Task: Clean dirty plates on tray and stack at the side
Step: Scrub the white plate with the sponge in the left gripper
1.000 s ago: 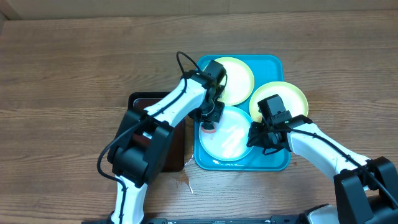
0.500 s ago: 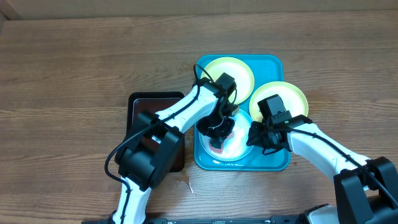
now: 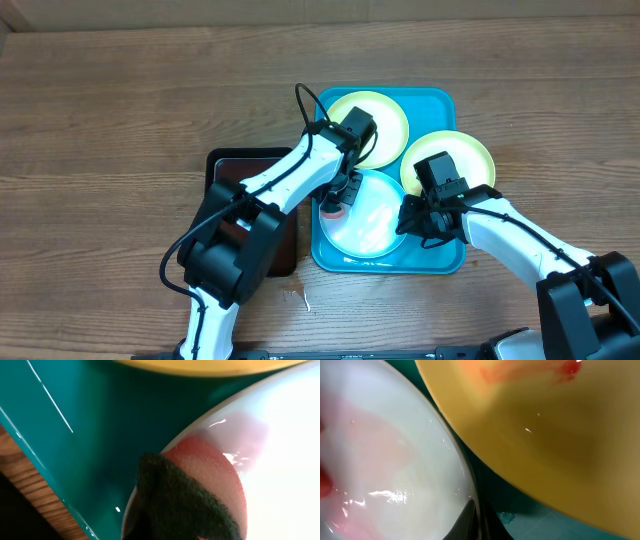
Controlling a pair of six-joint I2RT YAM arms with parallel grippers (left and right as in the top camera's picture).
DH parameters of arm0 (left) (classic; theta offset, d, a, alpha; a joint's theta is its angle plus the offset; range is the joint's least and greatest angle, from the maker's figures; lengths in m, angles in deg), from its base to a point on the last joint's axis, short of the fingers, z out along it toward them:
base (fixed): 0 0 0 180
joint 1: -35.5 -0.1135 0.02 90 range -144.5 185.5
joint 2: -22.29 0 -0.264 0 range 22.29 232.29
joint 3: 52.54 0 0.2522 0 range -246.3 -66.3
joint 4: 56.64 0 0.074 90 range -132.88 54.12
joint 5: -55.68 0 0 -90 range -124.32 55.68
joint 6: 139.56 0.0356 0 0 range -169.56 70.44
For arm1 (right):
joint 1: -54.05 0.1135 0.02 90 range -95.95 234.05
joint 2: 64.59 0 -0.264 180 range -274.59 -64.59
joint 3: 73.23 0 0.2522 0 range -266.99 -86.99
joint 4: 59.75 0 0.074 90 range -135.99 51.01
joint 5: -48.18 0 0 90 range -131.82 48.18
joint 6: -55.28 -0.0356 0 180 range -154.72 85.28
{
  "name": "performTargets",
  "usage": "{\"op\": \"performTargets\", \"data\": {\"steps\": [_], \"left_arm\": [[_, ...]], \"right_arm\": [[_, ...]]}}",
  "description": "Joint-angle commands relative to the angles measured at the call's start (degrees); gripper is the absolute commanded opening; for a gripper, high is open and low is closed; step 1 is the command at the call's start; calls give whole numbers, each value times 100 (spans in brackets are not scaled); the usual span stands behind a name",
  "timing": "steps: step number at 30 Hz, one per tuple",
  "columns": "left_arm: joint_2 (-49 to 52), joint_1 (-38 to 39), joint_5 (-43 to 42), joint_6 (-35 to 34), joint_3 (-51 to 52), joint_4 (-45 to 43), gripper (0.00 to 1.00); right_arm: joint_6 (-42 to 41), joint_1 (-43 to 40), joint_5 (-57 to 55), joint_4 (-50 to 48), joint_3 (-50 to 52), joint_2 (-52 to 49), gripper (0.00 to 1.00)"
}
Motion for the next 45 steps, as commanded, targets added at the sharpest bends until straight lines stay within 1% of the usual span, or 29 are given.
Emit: {"op": "performTargets", "data": {"steps": [1,3,5,7,9,14,16,18,21,23,24,26,30,32,34,36,38,40,45], "left_arm": [[402,-177,-146,638,195,-221,4],[402,-155,-1147,1147,195,-227,4],[402,-129,-2192,1504,197,-219,4],[402,-90,-2833,1792,197,-177,4],[402,-35,-2970,1939,197,-109,4],[402,83,-2935,1993,197,146,4],[402,92,-2656,1696,197,160,4],[402,90,-1519,675,197,142,4],[402,79,50,-378,197,210,4],[402,74,739,-739,195,188,4],[402,68,942,-820,192,144,4],[400,52,1073,-815,173,39,4],[400,37,1108,-844,173,24,4],[400,37,1106,-1010,173,127,4],[400,37,855,-938,173,44,4],[400,39,337,-442,173,-234,4],[400,39,-385,146,173,-586,4],[400,35,-533,291,175,-745,4],[402,0,-1425,737,175,-1016,4]], "right_arm": [[-11,-9,-179,92,72,-109,4],[-11,-9,-179,92,72,-109,4],[-11,-9,-179,94,72,-109,4],[-11,-9,-175,111,72,-109,4],[-9,-9,-155,120,72,-109,4],[-7,-9,-155,146,72,-109,4],[-7,-9,-155,160,72,-109,4],[-7,-9,-155,157,72,-109,4],[-7,-9,-155,160,72,-109,4],[-4,-9,-144,160,72,-109,4],[-4,-9,-138,157,72,-109,4],[-4,-9,-138,160,72,-109,4],[-4,-9,-136,188,72,-109,4],[-4,-9,-136,210,72,-109,4],[-2,-9,-136,223,72,-109,4],[-4,-9,-136,234,72,-109,4],[-2,-9,-138,247,72,-109,4],[-4,-9,-138,262,72,-109,4],[-4,-9,-138,264,72,-109,4]]}}
